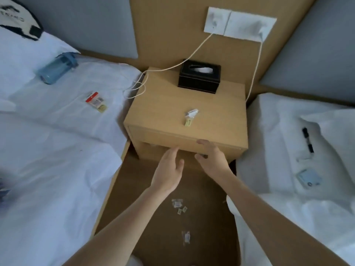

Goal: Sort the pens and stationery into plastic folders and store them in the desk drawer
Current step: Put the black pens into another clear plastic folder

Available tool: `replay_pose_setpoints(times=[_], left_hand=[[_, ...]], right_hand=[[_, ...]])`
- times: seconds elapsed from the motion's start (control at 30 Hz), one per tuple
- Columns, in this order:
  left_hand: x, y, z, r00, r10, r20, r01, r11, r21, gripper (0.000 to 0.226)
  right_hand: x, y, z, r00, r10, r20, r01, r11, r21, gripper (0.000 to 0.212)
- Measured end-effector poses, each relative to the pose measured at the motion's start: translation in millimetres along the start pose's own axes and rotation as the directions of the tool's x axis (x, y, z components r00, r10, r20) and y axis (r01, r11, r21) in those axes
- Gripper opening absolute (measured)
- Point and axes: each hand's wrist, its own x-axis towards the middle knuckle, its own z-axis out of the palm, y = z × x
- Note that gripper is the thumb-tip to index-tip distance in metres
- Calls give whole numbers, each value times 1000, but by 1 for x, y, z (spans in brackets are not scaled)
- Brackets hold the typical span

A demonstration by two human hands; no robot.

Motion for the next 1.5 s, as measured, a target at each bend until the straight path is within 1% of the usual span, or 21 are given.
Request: replay_pose_setpoints(times=[0.07, 0.13, 0.27, 0.4, 0.63, 0.77, 0.87, 1.0, 1.13, 1.2, 1.27, 1.37, 1.5], left_hand=[[1, 20, 22, 997, 59, 46, -62, 997, 54, 52], [2, 41, 43, 992, 99, 80, -105, 992, 69, 52], [-3, 84, 84, 972, 182, 146, -190, 981, 47, 51], [-13, 124, 126, 938, 266, 223, -276, 961, 13, 51], [-34, 177, 195, 866, 330, 377, -344, 938, -32, 51], [-40, 188, 211, 840, 353, 412, -367, 929, -46, 51], [-36, 182, 209, 847, 336, 411, -353, 935, -36, 51], [-25, 160, 182, 888, 292, 355, -303, 953, -25, 53], [-11, 125, 134, 947, 225, 230, -231, 973, 0, 53], [-4, 101, 107, 974, 166, 155, -168, 986, -2, 53], [0, 73, 77, 994, 77, 77, -75, 997, -36, 53], [-2, 26, 32, 998, -53, -46, 48, 993, -109, 52], [-20, -36, -31, 961, -180, -211, 144, 974, -174, 50]], right_hand=[[-12, 27, -17, 998, 39, -40, -38, 999, 22, 48], [-26, 49, -35, 995, 73, -67, -70, 997, 43, 47], [-55, 89, -71, 982, 133, -136, -128, 991, 42, 48], [-87, 131, -108, 956, 203, -214, -191, 979, 76, 47], [-139, 193, -151, 881, 345, -322, -310, 938, 158, 44], [-149, 206, -156, 856, 390, -341, -345, 920, 186, 45], [-146, 204, -152, 861, 381, -336, -336, 923, 186, 45], [-128, 183, -141, 892, 332, -306, -294, 941, 166, 45], [-91, 143, -119, 933, 250, -260, -227, 967, 115, 45], [-72, 117, -101, 956, 183, -228, -168, 982, 80, 46], [-54, 86, -79, 980, 113, -165, -104, 993, 58, 46], [-33, 35, -41, 999, 11, -52, -9, 999, 31, 46], [-12, -38, 16, 988, -128, 87, 131, 991, -21, 47]])
